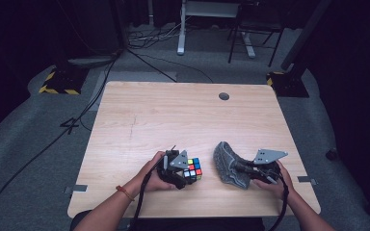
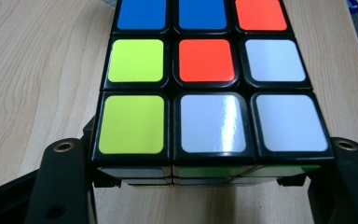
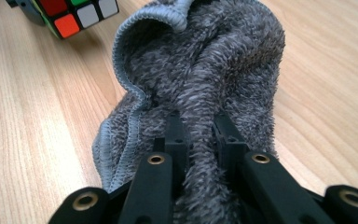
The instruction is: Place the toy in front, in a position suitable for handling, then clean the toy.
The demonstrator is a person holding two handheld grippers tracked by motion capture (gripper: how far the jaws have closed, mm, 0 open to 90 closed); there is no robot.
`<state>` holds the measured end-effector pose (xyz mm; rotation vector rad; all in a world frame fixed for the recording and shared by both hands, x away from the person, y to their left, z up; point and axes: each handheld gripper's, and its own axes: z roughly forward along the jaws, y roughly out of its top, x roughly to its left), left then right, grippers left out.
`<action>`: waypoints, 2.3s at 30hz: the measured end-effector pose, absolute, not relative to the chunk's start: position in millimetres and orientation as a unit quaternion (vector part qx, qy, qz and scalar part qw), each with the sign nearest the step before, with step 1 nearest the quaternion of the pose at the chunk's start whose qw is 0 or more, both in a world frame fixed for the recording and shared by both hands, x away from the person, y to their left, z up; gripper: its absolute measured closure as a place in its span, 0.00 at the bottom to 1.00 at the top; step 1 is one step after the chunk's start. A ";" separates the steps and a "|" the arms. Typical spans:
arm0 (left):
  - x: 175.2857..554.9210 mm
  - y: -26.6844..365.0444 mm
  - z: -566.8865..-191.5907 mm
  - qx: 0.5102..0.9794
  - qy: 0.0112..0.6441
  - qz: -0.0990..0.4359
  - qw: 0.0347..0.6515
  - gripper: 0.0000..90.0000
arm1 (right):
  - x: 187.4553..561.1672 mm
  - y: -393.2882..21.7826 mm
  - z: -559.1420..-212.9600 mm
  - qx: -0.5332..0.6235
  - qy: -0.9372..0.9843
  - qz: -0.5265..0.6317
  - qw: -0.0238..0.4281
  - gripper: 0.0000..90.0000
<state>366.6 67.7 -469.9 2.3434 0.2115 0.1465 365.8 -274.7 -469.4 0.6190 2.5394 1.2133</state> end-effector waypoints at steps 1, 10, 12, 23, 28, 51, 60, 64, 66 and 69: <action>366.8 67.1 -469.5 0.919 0.082 0.057 0.382 0.37 | 365.6 -277.0 -465.1 0.216 0.867 0.429 0.131 0.88; 371.5 58.7 -464.0 0.922 0.068 0.059 0.377 0.37 | 368.7 -275.4 -445.5 0.205 0.855 0.458 0.132 0.88; 372.1 57.0 -462.8 0.923 0.067 0.063 0.374 0.37 | 368.2 -272.7 -442.4 0.201 0.854 0.460 0.134 0.88; 376.7 43.1 -458.4 0.929 0.067 0.074 0.357 0.37 | 366.8 -241.5 -417.2 0.155 0.860 0.472 0.121 0.88; 376.3 43.0 -457.1 0.929 0.070 0.082 0.355 0.37 | 367.0 -216.6 -408.5 0.132 0.864 0.475 0.099 0.88; 373.3 35.0 -460.3 0.938 0.074 0.095 0.324 0.38 | 370.9 -159.1 -409.6 0.120 0.898 0.409 0.110 0.87; 373.2 40.8 -459.9 0.940 0.075 0.094 0.320 0.38 | 374.6 -178.5 -416.0 0.128 0.903 0.394 0.112 0.88; 373.2 37.8 -461.8 0.941 0.074 0.095 0.315 0.38 | 364.6 -170.5 -414.3 0.100 0.908 0.396 0.096 0.88; 372.8 35.9 -461.7 0.939 0.074 0.094 0.322 0.38 | 359.4 -163.9 -412.1 0.084 0.909 0.399 0.090 0.88; 371.7 34.1 -460.9 0.939 0.072 0.095 0.324 0.38 | 355.3 -154.7 -409.9 0.071 0.906 0.409 0.082 0.88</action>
